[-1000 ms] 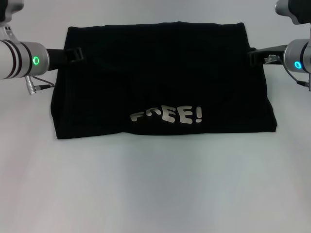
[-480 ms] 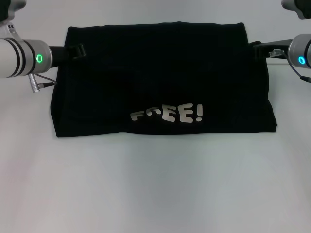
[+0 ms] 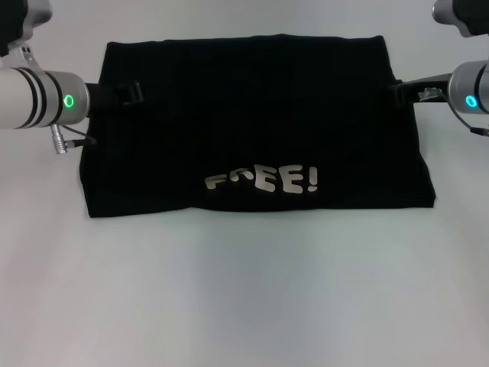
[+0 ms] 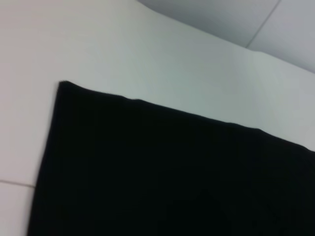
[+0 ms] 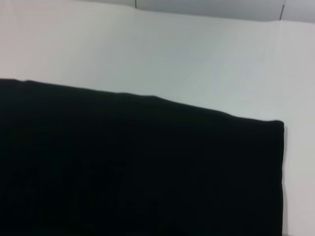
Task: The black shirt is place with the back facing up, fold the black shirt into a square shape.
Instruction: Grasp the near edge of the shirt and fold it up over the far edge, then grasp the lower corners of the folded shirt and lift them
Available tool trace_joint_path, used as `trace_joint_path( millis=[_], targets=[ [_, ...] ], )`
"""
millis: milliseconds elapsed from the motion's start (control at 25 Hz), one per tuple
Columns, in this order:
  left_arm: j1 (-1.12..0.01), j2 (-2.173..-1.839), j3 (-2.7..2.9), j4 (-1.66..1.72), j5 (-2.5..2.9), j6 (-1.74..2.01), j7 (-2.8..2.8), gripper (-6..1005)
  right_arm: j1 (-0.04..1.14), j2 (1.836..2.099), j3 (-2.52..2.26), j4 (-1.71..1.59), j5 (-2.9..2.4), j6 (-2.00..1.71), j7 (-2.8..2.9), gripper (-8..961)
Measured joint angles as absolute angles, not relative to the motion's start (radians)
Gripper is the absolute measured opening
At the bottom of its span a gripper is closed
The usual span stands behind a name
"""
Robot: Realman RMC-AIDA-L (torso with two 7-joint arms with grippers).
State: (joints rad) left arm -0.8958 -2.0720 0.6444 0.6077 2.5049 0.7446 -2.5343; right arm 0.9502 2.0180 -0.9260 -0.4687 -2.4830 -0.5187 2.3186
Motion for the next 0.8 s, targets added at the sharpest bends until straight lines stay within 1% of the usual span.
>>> trace_joint_path(
  millis=[80,160,320,400,440,560,640,800],
  targets=[
    [-0.895,-2.065,0.639,0.623,2.503,0.809,-2.543,223,0.946,2.012,-0.922,-0.491,-2.495,-0.551,2.349,76],
    [-0.886,-2.057,0.632,0.657,2.498,0.899,-2.573,224,0.932,2.008,-0.914,-0.537,-2.496,-0.606,2.364,144],
    [-0.831,-2.037,0.630,0.746,2.446,1.098,-2.640,227,0.889,2.006,-0.878,-0.664,-2.495,-0.750,2.405,279],
    [-0.796,-2.023,0.630,0.758,2.395,1.184,-2.639,380,0.870,2.005,-0.859,-0.715,-2.495,-0.818,2.440,487],
    [-0.780,-2.015,0.630,0.759,2.372,1.216,-2.635,456,0.863,2.004,-0.852,-0.729,-2.496,-0.849,2.457,520],
    [-0.736,-1.990,0.611,0.751,2.337,1.299,-2.615,543,0.850,1.984,-0.835,-0.752,-2.497,-0.946,2.517,620],
    [-0.714,-1.980,0.571,0.750,2.350,1.320,-2.605,601,0.850,1.968,-0.829,-0.753,-2.497,-1.005,2.548,686],
    [-0.685,-1.974,0.507,0.750,2.407,1.342,-2.576,600,0.851,1.944,-0.803,-0.757,-2.495,-1.087,2.590,682]
  ],
)
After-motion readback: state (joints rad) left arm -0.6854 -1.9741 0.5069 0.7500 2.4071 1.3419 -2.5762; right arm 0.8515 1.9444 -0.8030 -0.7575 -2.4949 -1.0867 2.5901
